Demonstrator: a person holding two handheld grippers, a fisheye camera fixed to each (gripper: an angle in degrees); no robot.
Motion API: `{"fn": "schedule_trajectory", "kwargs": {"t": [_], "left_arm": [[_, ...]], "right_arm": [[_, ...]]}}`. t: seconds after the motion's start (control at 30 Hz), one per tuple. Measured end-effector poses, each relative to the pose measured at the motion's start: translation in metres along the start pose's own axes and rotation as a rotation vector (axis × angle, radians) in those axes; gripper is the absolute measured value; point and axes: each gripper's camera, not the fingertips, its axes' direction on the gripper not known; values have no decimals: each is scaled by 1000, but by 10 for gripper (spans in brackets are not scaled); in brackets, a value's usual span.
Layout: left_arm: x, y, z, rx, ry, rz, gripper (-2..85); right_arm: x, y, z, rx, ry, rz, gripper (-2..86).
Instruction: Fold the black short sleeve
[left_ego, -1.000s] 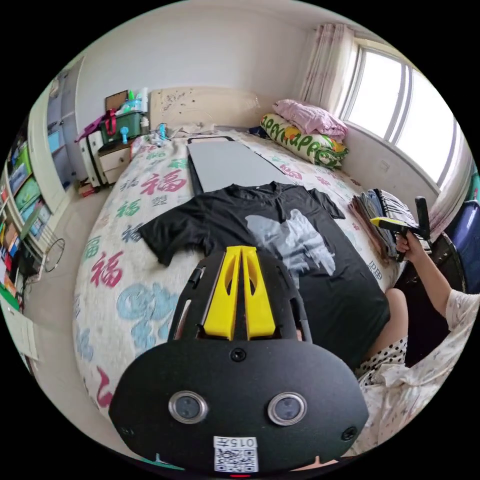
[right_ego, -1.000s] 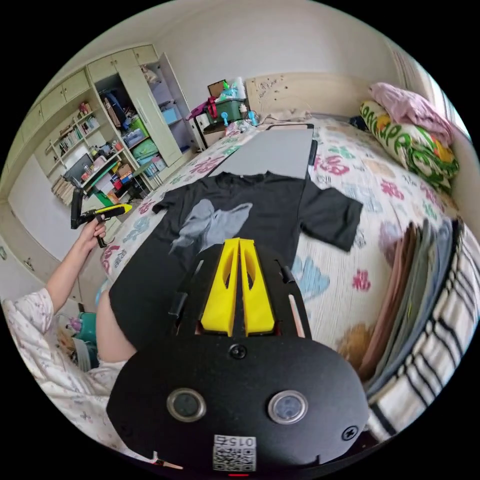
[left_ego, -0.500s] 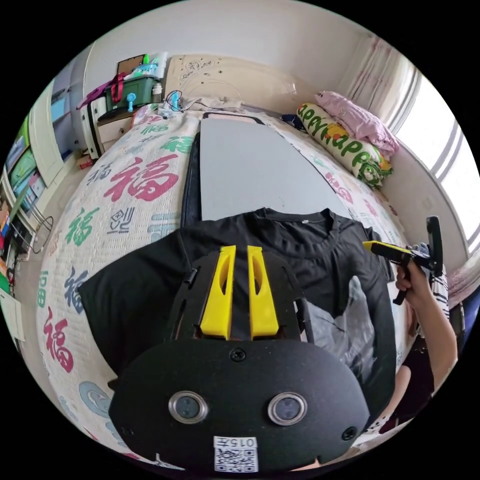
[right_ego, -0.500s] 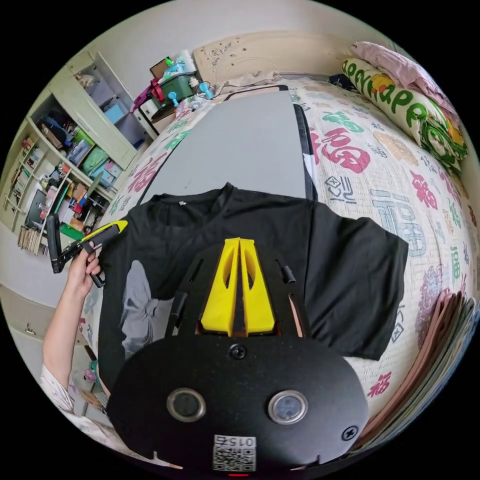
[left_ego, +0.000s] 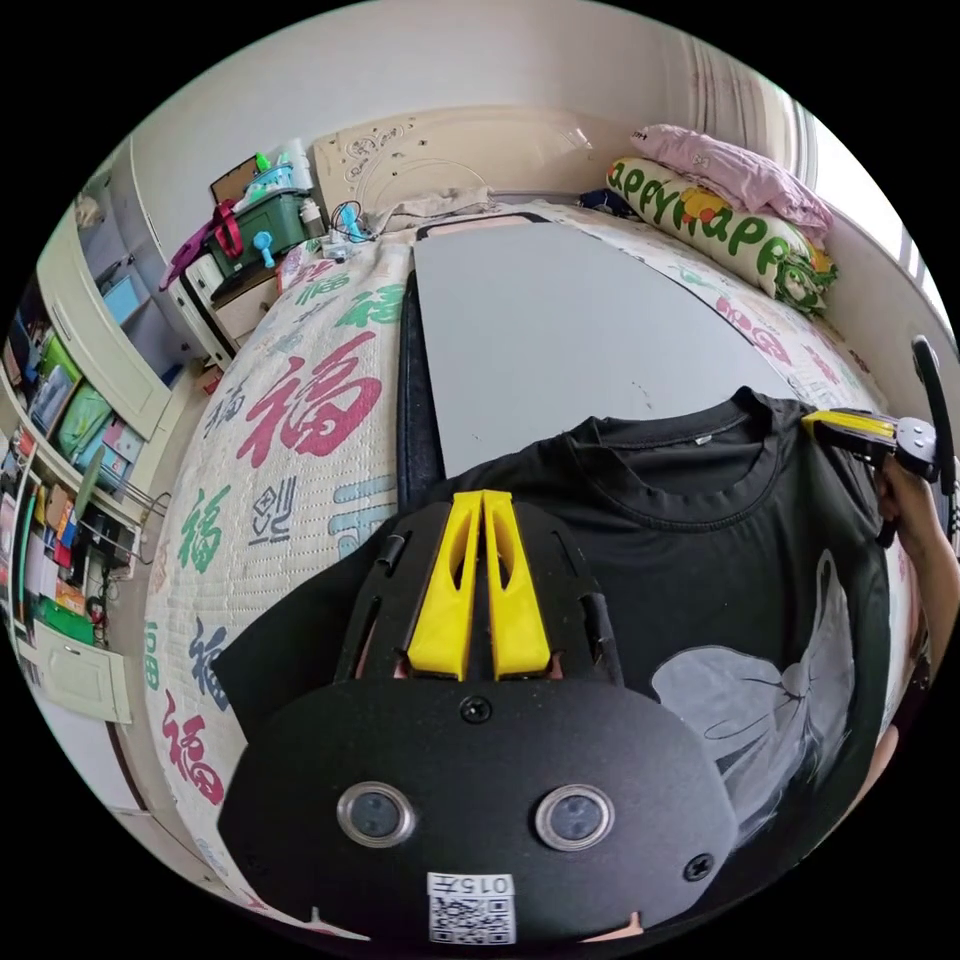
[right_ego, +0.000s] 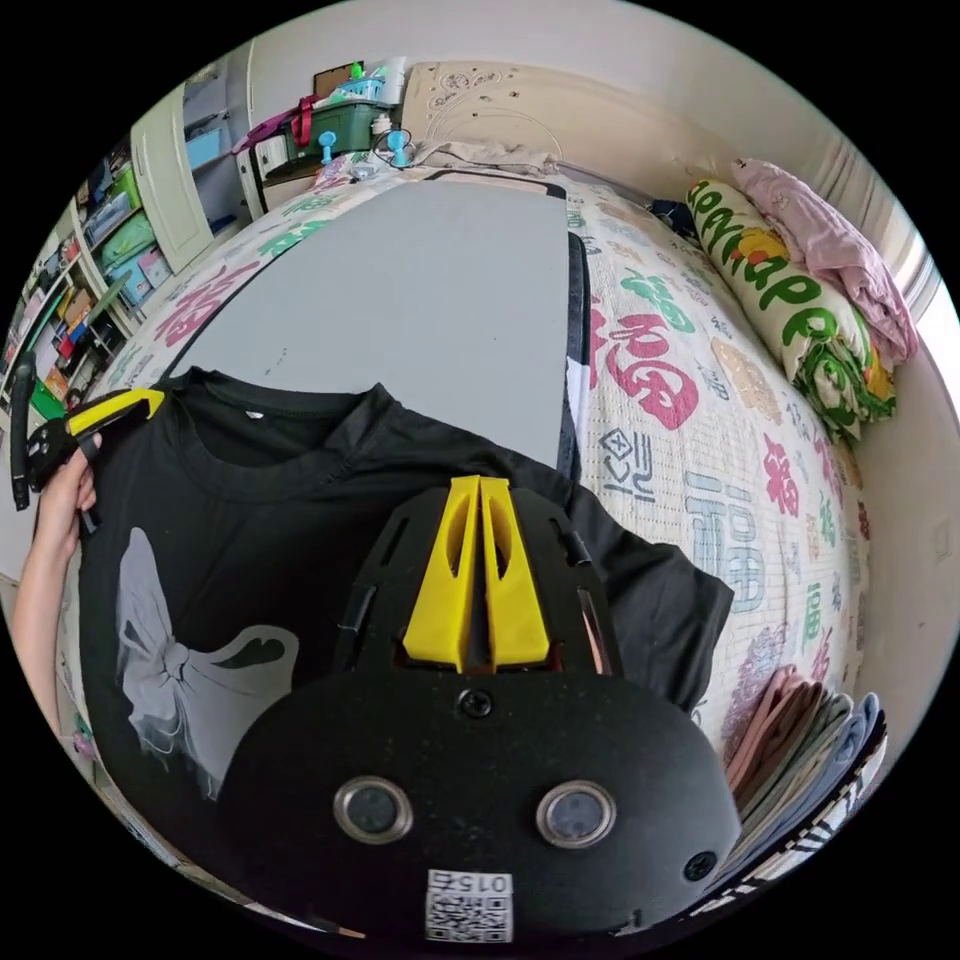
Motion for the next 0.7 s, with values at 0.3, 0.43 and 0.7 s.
{"fn": "schedule_trajectory", "kwargs": {"t": [0.3,0.43,0.7], "left_arm": [[-31,25,-10,53,187,-10,3],[-58,96,-73,200,377,-6,61],[-108,429,-176,152,517,-382,109]], "right_arm": [[42,34,-66,126,-7,3,-10],[82,125,-144,248,-335,-77,-9],[184,431,-279,214,-526,91,46]]}}
